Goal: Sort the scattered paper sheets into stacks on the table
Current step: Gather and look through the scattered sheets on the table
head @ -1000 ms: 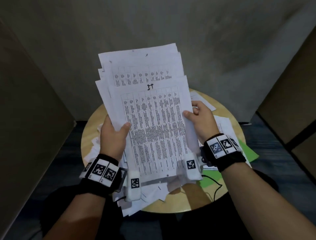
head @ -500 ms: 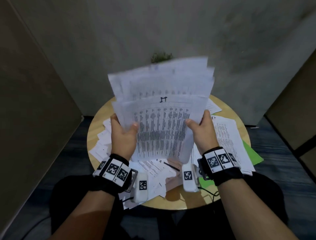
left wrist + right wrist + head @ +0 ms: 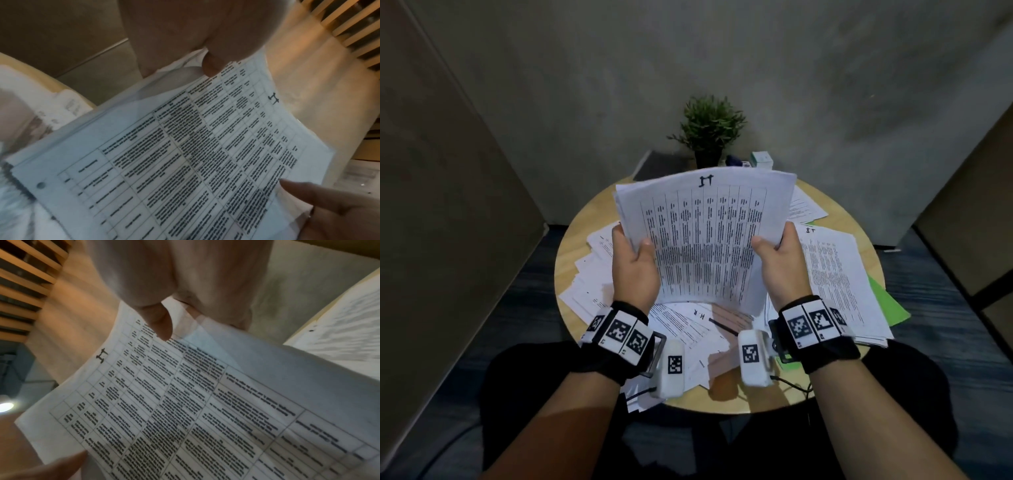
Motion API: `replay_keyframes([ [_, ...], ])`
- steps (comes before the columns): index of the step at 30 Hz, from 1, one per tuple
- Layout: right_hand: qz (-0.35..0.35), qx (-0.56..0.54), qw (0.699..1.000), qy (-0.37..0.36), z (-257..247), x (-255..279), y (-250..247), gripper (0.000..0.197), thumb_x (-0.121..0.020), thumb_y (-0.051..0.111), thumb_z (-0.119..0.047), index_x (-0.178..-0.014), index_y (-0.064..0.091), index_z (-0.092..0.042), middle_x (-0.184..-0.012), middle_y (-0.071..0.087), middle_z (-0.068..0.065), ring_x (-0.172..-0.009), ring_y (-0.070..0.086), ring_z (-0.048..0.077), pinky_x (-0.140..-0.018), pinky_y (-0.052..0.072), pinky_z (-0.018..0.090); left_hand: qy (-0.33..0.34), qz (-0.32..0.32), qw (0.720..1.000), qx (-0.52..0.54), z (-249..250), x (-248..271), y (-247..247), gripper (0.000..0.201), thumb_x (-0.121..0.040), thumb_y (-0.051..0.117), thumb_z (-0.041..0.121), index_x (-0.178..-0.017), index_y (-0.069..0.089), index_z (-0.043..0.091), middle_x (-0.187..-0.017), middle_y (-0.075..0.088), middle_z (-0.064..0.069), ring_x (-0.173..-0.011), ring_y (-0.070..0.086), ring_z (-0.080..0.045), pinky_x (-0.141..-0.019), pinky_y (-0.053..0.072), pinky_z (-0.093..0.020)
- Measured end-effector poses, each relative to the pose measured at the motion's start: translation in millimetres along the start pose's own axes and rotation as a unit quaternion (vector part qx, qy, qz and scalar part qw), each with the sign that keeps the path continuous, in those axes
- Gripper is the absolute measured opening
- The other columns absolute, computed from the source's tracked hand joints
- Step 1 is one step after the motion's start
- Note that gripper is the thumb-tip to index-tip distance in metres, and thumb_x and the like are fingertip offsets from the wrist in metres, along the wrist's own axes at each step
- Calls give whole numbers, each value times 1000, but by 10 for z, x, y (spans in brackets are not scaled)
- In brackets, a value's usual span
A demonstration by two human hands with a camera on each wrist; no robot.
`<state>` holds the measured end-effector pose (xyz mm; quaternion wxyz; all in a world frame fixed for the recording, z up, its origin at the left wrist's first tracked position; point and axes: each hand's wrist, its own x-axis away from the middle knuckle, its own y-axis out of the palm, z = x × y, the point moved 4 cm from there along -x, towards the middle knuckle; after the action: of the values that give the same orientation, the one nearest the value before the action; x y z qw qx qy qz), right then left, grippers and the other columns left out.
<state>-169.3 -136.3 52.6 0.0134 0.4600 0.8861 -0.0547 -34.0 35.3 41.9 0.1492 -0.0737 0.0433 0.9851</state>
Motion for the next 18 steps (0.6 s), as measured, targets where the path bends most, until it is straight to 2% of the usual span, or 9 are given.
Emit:
replay_keyframes([
  [2, -21, 31, 999, 36, 167, 17, 14, 34, -90, 57, -7, -121, 46, -17, -101, 61, -7, -92, 60, 10, -70, 48, 24, -29, -11, 999, -11, -176, 21, -10, 30, -99, 40, 7, -102, 43, 36, -109, 59, 10, -103, 58, -9, -89, 48, -31],
  [5, -63, 84, 990, 96, 489, 80, 44, 41, -90, 57, -6, -127, 41, -15, -107, 59, -1, -95, 60, 15, -71, 47, 24, -81, -37, 995, -46, -441, 72, -15, 22, -101, 38, 7, -112, 39, 27, -114, 56, 3, -103, 55, -17, -90, 42, -32],
  [7, -73, 131, 980, 128, 659, 133, 40, 43, -92, 53, -5, -131, 38, -12, -111, 59, 7, -103, 59, 25, -77, 51, 33, -106, -48, 990, -81, -584, 109, -13, 19, -102, 36, 8, -115, 35, 21, -115, 54, -4, -101, 53, -22, -88, 43, -33],
  [9, -79, 171, 972, 139, 750, 166, 17, 42, -94, 49, -6, -134, 36, -9, -117, 58, 17, -105, 58, 29, -84, 50, 42, -110, -46, 985, -127, -647, 136, 0, 15, -103, 34, 9, -114, 34, 18, -113, 54, -9, -96, 51, -24, -83, 43, -33],
  [11, -68, 175, 974, 129, 751, 137, -55, 41, -95, 48, -10, -135, 38, -9, -120, 58, 16, -100, 60, 25, -79, 51, 36, -101, -38, 981, -160, -641, 131, 46, 16, -103, 33, 11, -119, 36, 15, -117, 55, -13, -96, 53, -27, -88, 47, -38],
  [14, -26, 175, 979, 102, 648, 9, -296, 29, -96, 51, -15, -124, 44, -7, -112, 58, 7, -93, 59, 18, -78, 51, 34, -84, -46, 975, -201, -559, 109, 255, 29, -102, 36, 11, -131, 37, 11, -120, 54, -5, -101, 52, -22, -92, 42, -31],
  [15, -10, 178, 979, 97, 613, -45, -410, 28, -96, 51, -14, -122, 45, -6, -109, 58, 6, -90, 58, 17, -73, 50, 31, -82, -58, 973, -206, -534, 110, 362, 32, -101, 38, 10, -133, 38, 11, -121, 54, -2, -103, 52, -21, -94, 41, -30],
  [17, 19, 187, 978, 93, 563, -146, -675, 18, -95, 51, -10, -112, 47, -8, -98, 57, 4, -79, 54, 14, -57, 39, 23, -80, -85, 971, -211, -507, 114, 612, 32, -99, 43, 8, -131, 43, 11, -119, 57, -2, -105, 55, -22, -92, 42, -28],
  [18, 32, 196, 975, 97, 554, -195, -820, 14, -94, 51, -8, -107, 47, -9, -92, 56, 3, -75, 53, 15, -54, 35, 24, -83, -102, 968, -214, -520, 121, 755, 30, -98, 45, 6, -129, 46, 10, -116, 59, -2, -104, 56, -21, -89, 42, -26],
])
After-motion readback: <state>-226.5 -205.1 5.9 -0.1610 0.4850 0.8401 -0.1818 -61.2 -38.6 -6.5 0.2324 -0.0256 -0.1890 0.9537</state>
